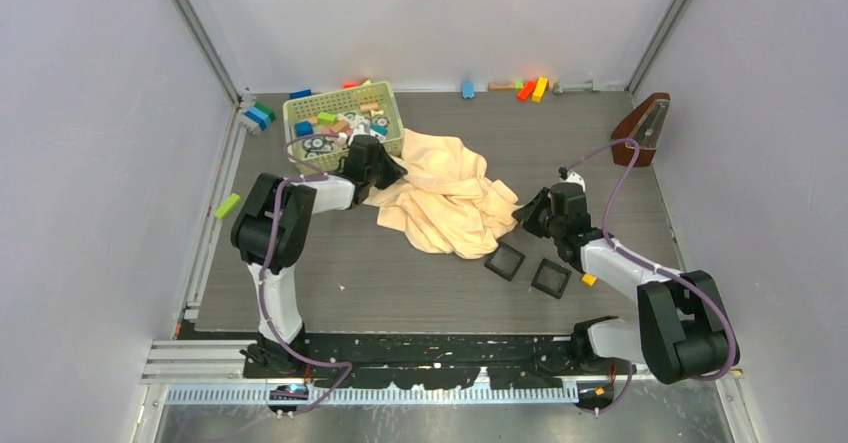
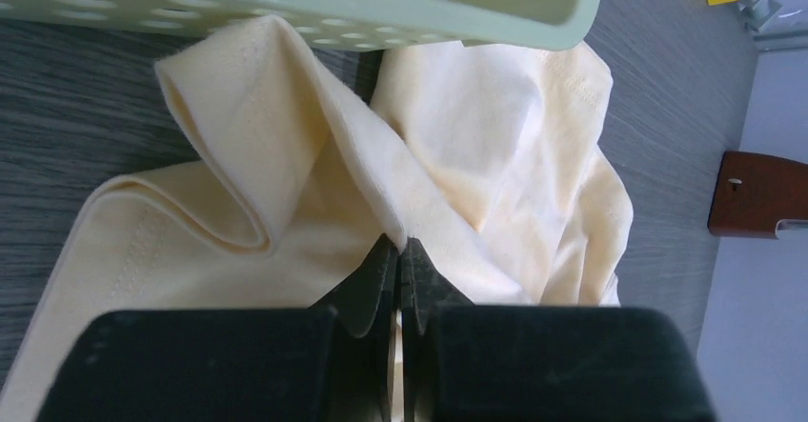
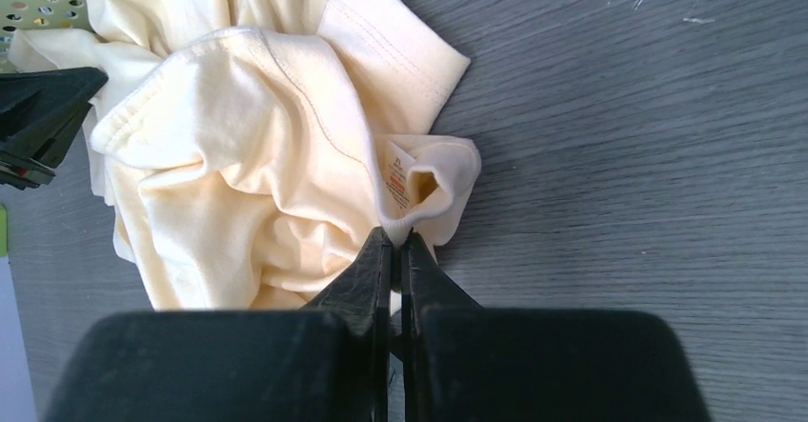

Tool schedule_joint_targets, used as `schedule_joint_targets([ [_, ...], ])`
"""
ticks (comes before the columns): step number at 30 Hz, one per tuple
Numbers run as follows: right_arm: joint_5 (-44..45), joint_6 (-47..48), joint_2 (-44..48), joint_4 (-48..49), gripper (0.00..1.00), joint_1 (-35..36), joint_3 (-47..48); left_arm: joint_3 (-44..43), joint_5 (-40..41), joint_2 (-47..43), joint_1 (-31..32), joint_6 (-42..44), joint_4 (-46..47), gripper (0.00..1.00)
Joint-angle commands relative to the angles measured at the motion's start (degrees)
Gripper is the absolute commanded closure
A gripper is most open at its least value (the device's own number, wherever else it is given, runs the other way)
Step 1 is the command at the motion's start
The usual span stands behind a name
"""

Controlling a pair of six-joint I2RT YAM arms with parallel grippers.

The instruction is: Remove the brooch from the garment

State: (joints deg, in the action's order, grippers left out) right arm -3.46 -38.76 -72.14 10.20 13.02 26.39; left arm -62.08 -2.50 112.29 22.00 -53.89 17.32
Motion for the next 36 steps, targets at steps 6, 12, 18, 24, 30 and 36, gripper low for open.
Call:
schedule_joint_targets([
  [6,-1.5,2.5,6.8,-6.2,0.99,0.3,8.2,-4.7,8.7,-19.1,-0.3,12.4,-12.0,1.00],
  [12,-2.0,3.0,10.1,-18.0,0.99,0.3,26.5,-15.2,12.3,-30.5,-3.7,13.7,-29.3,1.00],
  [18,-3.1,5.9,3.7,-31.5,0.99,0.3,53.5,-32.0,8.7,-36.1,-13.9,13.4,-46.2,1.00],
  [24,-2.3,6.5,3.9,-36.1,0.99,0.3,66.1,-44.2,10.0,-43.2,-23.3,15.2,-55.2,1.00],
  [30,-1.8,4.8,4.4,-36.0,0.99,0.3,75.6,-54.0,10.6,-45.4,-23.5,16.1,-59.4,1.00],
  [36,-2.8,3.4,4.7,-35.8,0.99,0.3,81.1,-55.8,10.5,-48.4,-23.5,15.8,-59.3,1.00],
])
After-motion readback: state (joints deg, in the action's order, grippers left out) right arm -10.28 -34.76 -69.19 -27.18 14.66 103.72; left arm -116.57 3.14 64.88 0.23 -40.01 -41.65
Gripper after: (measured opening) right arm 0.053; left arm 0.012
